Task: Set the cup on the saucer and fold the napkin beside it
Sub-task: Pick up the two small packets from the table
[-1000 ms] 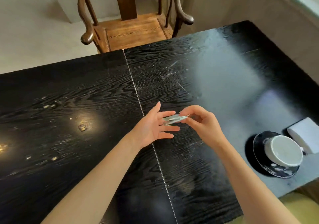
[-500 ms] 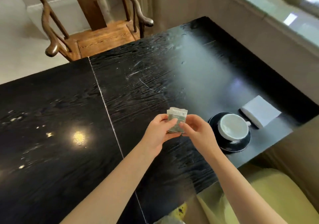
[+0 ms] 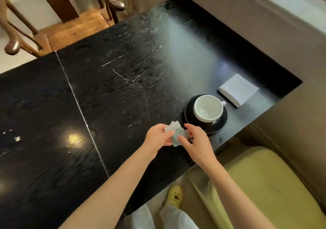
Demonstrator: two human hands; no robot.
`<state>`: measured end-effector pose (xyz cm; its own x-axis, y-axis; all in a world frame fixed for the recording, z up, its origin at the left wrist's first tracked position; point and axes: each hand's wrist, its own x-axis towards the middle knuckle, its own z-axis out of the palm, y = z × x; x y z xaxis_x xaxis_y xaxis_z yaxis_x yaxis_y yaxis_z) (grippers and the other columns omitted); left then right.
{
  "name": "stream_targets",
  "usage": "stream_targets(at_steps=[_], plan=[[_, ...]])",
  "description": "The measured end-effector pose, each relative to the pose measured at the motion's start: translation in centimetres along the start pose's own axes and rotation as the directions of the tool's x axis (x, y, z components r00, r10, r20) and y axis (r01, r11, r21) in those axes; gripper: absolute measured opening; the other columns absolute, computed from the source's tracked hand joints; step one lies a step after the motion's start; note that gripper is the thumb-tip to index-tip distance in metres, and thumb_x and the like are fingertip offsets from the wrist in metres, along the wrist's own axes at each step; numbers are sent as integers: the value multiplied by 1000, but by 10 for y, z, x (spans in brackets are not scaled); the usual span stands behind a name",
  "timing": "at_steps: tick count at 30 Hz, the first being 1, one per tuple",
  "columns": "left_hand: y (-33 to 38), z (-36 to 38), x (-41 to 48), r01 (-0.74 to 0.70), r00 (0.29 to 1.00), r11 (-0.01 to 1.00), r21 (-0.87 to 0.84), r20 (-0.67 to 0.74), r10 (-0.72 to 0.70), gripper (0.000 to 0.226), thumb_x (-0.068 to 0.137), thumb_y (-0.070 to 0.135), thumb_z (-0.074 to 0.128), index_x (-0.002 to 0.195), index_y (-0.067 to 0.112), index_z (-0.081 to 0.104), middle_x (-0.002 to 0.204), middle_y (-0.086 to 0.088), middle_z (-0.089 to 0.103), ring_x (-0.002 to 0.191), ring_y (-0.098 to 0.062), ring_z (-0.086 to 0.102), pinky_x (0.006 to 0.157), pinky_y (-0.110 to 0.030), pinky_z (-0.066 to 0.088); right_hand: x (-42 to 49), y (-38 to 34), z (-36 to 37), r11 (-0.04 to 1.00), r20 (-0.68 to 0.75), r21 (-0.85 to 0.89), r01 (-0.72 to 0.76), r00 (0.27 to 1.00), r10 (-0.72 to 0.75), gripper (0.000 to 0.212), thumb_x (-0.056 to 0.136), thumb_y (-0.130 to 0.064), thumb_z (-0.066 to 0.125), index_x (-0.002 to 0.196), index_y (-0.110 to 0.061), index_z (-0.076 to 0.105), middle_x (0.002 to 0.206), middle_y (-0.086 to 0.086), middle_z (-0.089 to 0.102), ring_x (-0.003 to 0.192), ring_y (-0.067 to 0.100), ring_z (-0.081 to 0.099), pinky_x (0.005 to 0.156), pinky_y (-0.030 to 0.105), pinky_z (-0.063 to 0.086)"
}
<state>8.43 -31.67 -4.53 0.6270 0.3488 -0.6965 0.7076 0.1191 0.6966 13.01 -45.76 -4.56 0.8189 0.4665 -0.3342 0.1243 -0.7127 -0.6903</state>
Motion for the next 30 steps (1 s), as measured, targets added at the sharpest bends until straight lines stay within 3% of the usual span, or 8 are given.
stream_targets(at_steps=[3, 7, 10, 12, 18, 21, 26, 30], plan=[[-14, 22, 8, 77, 997, 997, -32, 7, -76, 27, 90, 7, 59, 116, 0, 58, 103, -16, 67, 80, -19, 67, 61, -23, 58, -15, 21, 17, 993, 12, -109, 39, 999, -38, 72, 79, -39, 68, 137, -13, 37, 126, 2, 44, 118, 17, 38, 93, 21, 33], [-19, 44, 16, 97, 995, 993, 63, 27, -98, 26, 88, 12, 61, 112, 4, 59, 107, -16, 67, 80, -19, 68, 61, -24, 59, -14, 43, 26, 982, -65, -190, 20, 997, -32, 63, 75, -33, 74, 127, -11, 45, 120, 5, 44, 110, 18, 41, 88, 23, 37], [-20, 45, 21, -22, 999, 942, 335, -31, 34, 19, 88, 20, 59, 104, 10, 62, 101, -7, 67, 85, -17, 66, 73, -31, 57, -9, 48, 29, 973, -123, -229, 0, 992, -29, 55, 74, -27, 73, 121, -10, 50, 117, 7, 46, 106, 21, 43, 85, 29, 42], [-22, 40, 23, -80, 993, 904, 420, -40, 107, 20, 88, 22, 58, 105, 12, 62, 100, -3, 66, 90, -17, 65, 80, -35, 57, -7, 45, 33, 971, -136, -239, 7, 990, -40, 55, 74, -26, 73, 121, -10, 51, 115, 8, 46, 105, 22, 44, 83, 30, 43], [-25, 18, 29, -160, 973, 861, 484, -68, 219, 22, 87, 17, 61, 108, 10, 63, 99, -3, 65, 86, -15, 65, 73, -27, 56, -2, 29, 52, 989, -101, -144, 46, 993, -61, 60, 78, -22, 71, 128, -8, 43, 122, 8, 41, 110, 20, 43, 88, 24, 40], [-30, 11, 34, -182, 951, 816, 548, -114, 288, 27, 86, 18, 61, 112, 12, 63, 107, -5, 61, 88, -17, 64, 77, -30, 56, 0, 22, 57, 998, -105, -46, 36, 994, -41, 64, 79, -18, 70, 133, -8, 38, 128, 7, 38, 114, 17, 45, 89, 17, 36], [-35, 13, 35, -217, 925, 730, 648, -102, 365, 31, 87, 18, 61, 118, 15, 61, 114, -3, 56, 97, -10, 55, 73, -18, 42, 0, 23, 62, 987, -143, -156, 45, 987, -68, 63, 77, -22, 72, 131, -8, 42, 124, 8, 42, 110, 19, 43, 92, 26, 40], [-39, 16, 36, -222, 912, 668, 710, -90, 399, 22, 87, 21, 62, 107, 16, 64, 109, -4, 55, 99, -16, 59, 76, -26, 53, -2, 26, 63, 989, -159, -143, 35, 986, -58, 56, 78, -23, 71, 126, -8, 46, 119, 7, 44, 106, 17, 43, 88, 23, 38]])
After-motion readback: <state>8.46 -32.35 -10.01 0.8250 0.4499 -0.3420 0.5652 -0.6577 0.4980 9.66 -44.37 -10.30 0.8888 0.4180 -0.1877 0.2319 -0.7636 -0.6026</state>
